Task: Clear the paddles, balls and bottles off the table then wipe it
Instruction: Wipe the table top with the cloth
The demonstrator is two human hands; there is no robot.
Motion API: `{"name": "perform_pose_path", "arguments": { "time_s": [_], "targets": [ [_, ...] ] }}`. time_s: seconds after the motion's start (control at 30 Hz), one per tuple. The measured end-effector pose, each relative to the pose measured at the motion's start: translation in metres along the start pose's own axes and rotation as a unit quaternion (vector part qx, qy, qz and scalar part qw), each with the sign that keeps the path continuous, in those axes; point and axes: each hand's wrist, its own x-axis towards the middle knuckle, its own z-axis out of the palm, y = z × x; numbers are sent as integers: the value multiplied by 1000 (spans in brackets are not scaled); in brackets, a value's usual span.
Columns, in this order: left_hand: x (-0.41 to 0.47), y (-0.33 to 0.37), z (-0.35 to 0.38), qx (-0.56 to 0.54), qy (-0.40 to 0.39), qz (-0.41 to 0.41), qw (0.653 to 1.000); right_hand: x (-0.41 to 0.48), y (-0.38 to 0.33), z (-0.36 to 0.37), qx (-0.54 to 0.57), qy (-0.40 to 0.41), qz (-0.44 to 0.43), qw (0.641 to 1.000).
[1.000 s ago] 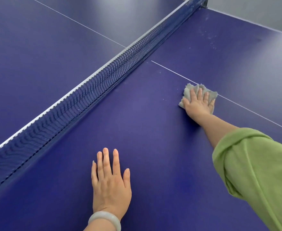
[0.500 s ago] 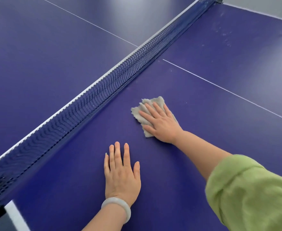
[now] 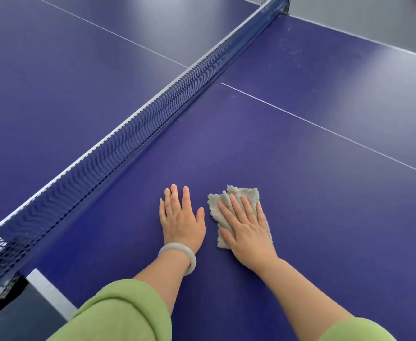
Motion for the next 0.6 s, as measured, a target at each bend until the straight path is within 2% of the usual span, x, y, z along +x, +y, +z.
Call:
{"name": "perform_pose_path", "arguments": {
  "time_s": [0.07,0.1,0.2,0.27,0.33,0.37,0.43,0.5,0.57,0.6],
  "targets": [
    [-1,-7,-9,-37,-37,23,998,-22,20,1,-14,-11,-23,1000],
    [-6,-12,-15,-55,-52,41,996,-34,31,0,-27,-9,0,1000],
    [-38,-38,-28,-69,-49,89,992,-78,54,6,-38,3,161,986],
    [-67,-66,-31,-54,-33,82,995,-106,43,13,-32,20,270,962],
    [-91,-96,-32,-36,-24,53,998,-121,9,23,-20,33,337,941],
    [-100,-110,-33,-29,-20,36,999,-122,-15,28,-14,43,340,939],
    [-109,-135,-37,-24,-22,3,999,-120,-66,37,10,60,264,963],
    [-111,-153,-44,-17,-31,-16,999,-121,-109,47,-15,49,96,994],
    [-107,-169,-52,-15,-35,-27,999,-119,-124,46,-32,30,-40,998],
    [-105,-177,-56,-16,-40,-33,999,-115,-120,44,-41,29,-81,995]
  ]
}}
